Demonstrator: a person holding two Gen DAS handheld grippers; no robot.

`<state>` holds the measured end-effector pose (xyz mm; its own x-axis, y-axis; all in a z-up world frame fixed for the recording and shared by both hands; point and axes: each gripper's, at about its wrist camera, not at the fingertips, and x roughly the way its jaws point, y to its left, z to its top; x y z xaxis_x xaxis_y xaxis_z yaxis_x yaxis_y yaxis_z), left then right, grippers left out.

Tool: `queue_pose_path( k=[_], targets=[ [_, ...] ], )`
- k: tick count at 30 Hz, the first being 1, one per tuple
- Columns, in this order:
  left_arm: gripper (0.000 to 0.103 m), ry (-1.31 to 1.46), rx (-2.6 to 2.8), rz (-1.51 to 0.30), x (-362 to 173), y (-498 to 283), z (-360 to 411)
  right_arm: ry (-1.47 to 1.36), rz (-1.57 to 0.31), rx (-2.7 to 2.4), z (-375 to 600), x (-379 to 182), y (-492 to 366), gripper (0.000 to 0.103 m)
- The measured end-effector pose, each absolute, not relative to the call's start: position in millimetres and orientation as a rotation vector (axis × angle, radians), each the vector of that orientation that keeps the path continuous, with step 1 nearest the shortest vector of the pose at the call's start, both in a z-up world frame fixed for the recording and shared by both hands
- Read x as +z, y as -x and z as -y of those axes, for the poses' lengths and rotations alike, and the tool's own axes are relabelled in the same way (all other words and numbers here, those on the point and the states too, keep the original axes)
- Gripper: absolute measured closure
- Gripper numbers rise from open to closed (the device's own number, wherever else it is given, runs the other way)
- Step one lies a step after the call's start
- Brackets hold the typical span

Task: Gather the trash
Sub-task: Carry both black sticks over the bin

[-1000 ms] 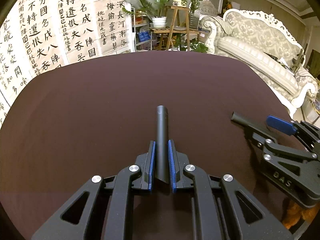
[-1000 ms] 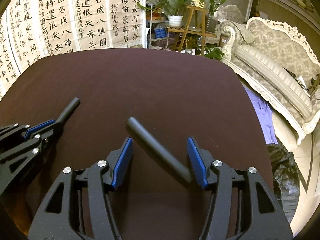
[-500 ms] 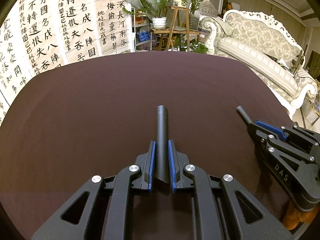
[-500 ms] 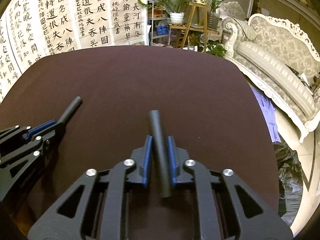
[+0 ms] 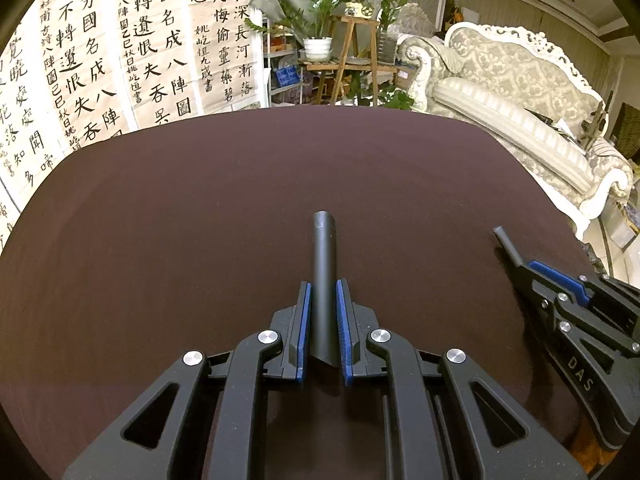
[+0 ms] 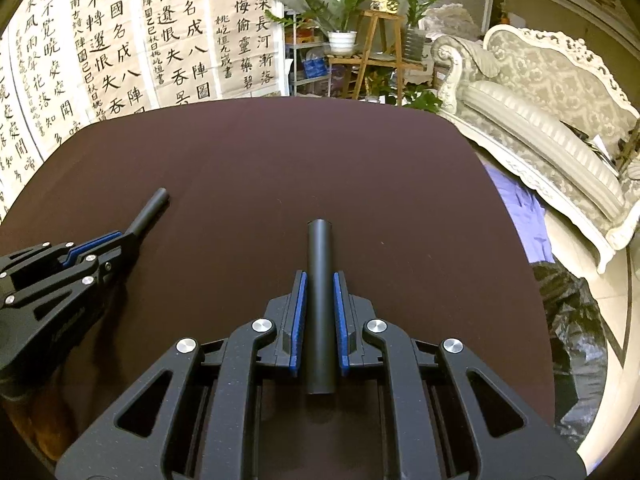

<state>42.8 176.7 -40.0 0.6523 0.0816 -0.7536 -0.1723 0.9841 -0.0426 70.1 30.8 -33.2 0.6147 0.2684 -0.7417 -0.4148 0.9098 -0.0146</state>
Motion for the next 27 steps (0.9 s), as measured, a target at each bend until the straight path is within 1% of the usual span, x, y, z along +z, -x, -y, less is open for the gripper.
queue_pose_path(
  k=[10,27],
  targets=[
    [0.089,0.091,0.092,-0.812,-34,-26,-157,0.133,-0.774,0.344,2,-24,-40,0.09],
    [0.089,0.032,-0.093,-0.747,-17,-17,-69,0.034,-0.696,0.172,92,-4,-8,0.09]
  ],
)
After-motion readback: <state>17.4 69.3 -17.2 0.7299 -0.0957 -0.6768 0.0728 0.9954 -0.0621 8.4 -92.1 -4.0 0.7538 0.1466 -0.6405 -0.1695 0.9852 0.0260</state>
